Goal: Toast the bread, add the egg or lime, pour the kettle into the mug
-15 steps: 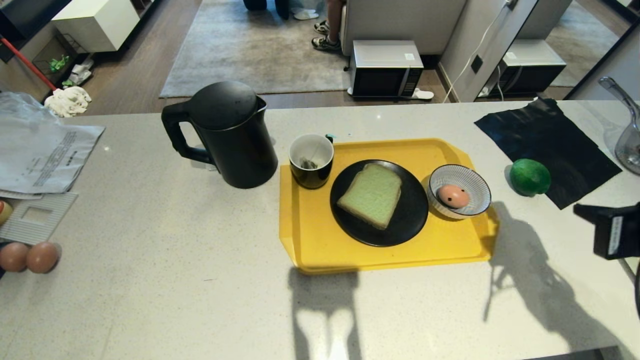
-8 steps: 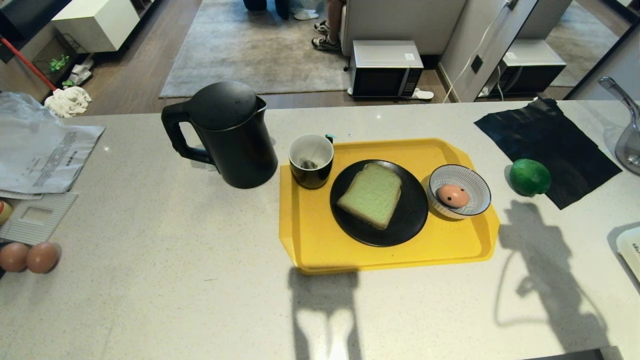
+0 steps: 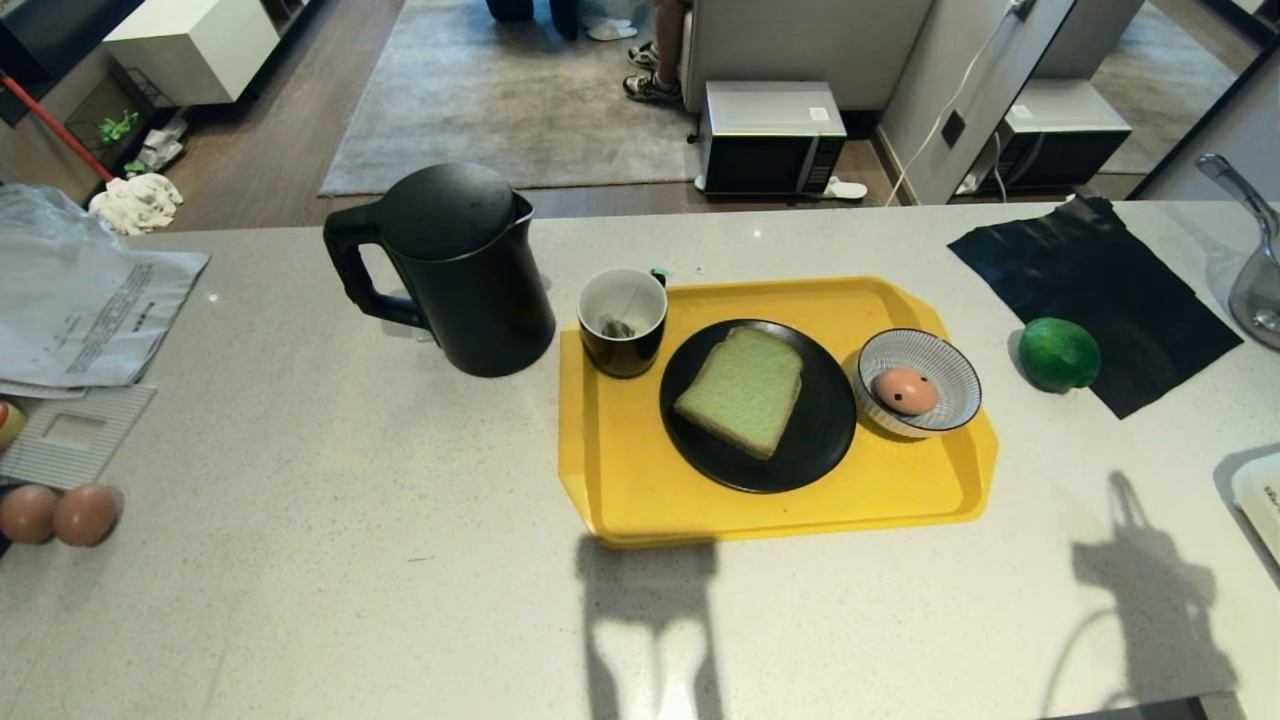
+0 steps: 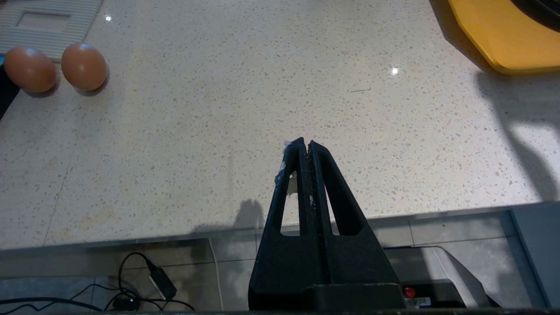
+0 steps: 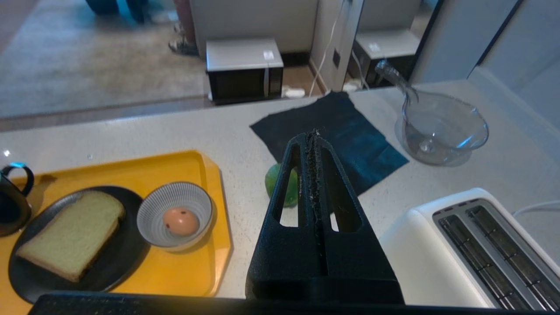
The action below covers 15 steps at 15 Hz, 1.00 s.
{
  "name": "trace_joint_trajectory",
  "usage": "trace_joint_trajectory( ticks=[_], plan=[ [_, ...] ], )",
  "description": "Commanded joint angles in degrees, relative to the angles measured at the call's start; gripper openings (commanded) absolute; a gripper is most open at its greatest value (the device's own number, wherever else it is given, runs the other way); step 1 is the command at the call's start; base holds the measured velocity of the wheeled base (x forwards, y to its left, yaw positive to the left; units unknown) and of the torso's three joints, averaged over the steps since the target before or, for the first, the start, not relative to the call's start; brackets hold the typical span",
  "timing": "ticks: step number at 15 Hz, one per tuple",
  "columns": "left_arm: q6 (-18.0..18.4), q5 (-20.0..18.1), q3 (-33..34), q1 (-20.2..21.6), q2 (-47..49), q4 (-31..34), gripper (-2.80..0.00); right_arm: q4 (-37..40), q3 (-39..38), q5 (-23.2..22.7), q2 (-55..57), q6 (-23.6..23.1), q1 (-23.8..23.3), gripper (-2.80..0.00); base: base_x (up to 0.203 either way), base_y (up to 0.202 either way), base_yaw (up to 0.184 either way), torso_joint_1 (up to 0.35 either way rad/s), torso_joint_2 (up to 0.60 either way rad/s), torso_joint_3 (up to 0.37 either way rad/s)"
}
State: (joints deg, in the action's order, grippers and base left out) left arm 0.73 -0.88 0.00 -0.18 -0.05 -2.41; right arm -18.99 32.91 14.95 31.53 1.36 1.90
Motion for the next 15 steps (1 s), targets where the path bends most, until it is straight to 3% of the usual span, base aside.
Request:
trace_joint_trajectory(
  ticks=[1, 6, 9, 12, 15],
  plan=[
    [-0.03, 0.00, 0.97, 0.01, -0.13, -0.05, -2.80, -1.75, -5.45, 0.01, -7.38, -0.64, 0.98, -2.80, 0.000, 0.000, 0.000, 0.000, 0.00, 0.000],
    [-0.01, 0.00, 0.97, 0.01, -0.13, -0.05, -2.80, -2.81, -17.23, -1.67, -15.87, -3.62, 2.47, -2.80, 0.000, 0.000, 0.000, 0.000, 0.00, 0.000],
    [-0.01, 0.00, 0.97, 0.01, -0.13, -0.05, -2.80, -8.75, -24.38, -3.73, -16.12, -4.93, 2.42, -2.80, 0.000, 0.000, 0.000, 0.000, 0.00, 0.000],
    [-0.01, 0.00, 0.97, 0.01, -0.13, -0.05, -2.80, -11.44, -31.03, -8.26, -19.56, -5.41, -1.16, -2.80, 0.000, 0.000, 0.000, 0.000, 0.00, 0.000],
    [-0.03, 0.00, 0.97, 0.01, -0.13, -0.05, -2.80, -4.69, -32.94, -10.19, -25.13, -5.52, -1.86, -2.80, 0.000, 0.000, 0.000, 0.000, 0.00, 0.000]
  ],
)
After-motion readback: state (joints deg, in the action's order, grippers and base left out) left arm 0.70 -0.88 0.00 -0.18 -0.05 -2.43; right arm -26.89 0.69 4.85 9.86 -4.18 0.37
